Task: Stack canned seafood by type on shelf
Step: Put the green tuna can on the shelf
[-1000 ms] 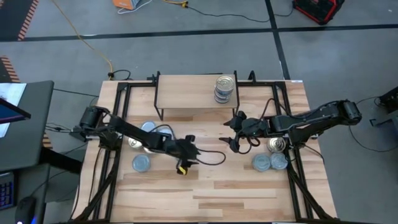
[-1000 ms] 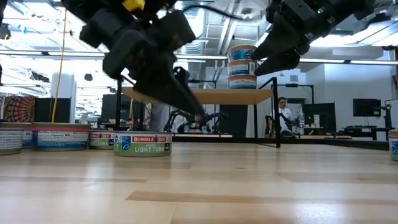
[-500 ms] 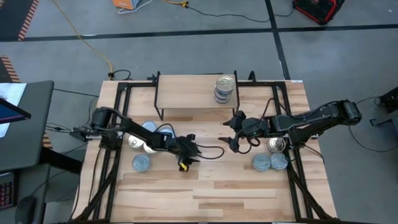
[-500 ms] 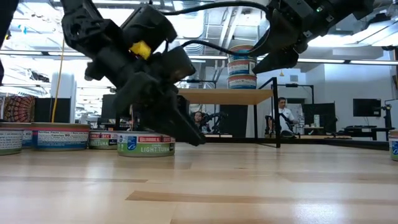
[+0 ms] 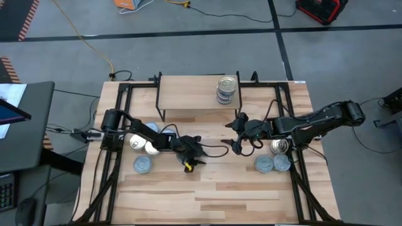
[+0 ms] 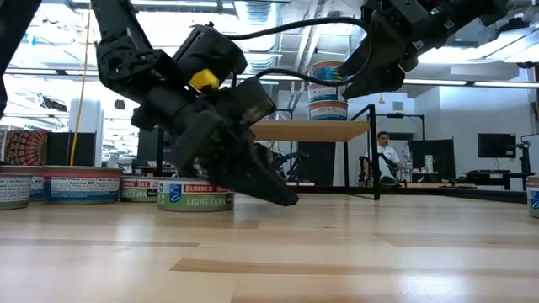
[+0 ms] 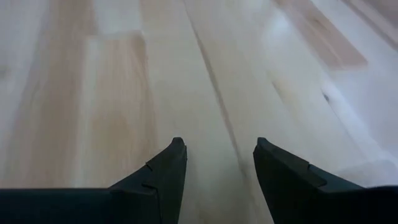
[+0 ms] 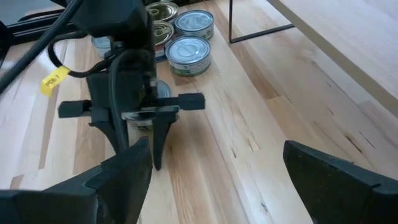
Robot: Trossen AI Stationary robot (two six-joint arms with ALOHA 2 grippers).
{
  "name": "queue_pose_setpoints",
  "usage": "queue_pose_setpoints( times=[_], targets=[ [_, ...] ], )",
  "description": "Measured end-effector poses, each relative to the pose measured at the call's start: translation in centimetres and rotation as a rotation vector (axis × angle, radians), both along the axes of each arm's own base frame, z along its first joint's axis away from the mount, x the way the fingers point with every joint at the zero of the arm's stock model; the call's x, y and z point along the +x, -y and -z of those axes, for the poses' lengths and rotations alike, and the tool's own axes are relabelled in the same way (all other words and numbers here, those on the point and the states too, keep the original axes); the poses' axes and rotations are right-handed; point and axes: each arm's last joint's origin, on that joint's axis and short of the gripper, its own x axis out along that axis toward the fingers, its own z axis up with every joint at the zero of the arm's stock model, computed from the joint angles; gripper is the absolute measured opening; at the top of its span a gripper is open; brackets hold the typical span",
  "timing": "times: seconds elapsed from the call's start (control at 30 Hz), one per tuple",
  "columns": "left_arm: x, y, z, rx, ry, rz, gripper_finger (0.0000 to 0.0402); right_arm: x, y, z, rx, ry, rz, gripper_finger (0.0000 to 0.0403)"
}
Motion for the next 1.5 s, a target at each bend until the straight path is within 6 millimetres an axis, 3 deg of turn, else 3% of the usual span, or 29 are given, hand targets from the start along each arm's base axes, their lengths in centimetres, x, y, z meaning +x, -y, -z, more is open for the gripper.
queue_pose_setpoints(
  times=[0.2, 0.5, 0.83, 1.0, 1.17, 1.33, 1.5],
  targets=[
    [-0.2, 0.8, -3.0, 0.08, 0.069, -0.002, 0.0178, 0.0, 0.0, 0.0, -0.001, 0.003, 0.0, 0.0382],
    [-1.8, 3.5, -7.0, 0.444, 0.156, -0.135, 0.0178, 0.1, 0.0, -0.1, 0.0, 0.009, 0.0, 0.0382],
    [-3.5, 3.6, -5.3, 0.586, 0.026, -0.199, 0.0178, 0.1, -0.6, -0.2, 0.004, 0.025, -0.022, 0.0382],
    [-4.8, 3.9, -6.8, 0.523, -0.03, -0.144, 0.0178, 0.1, -0.5, -0.2, 0.004, 0.024, -0.021, 0.0382],
    [-5.9, 2.4, -8.6, 0.313, -0.086, -0.155, 0.0178, 0.1, -0.5, -0.2, -0.002, 0.025, -0.021, 0.0382],
    [-5.4, 0.9, -7.3, 0.157, -0.165, -0.159, 0.0178, 0.1, -0.3, -0.3, -0.002, 0.031, -0.015, 0.0382],
    [-4.4, 1.1, -5.8, 0.148, -0.212, -0.14, 0.0178, 0.1, -0.3, -0.2, -0.002, 0.029, -0.015, 0.0382]
  ],
)
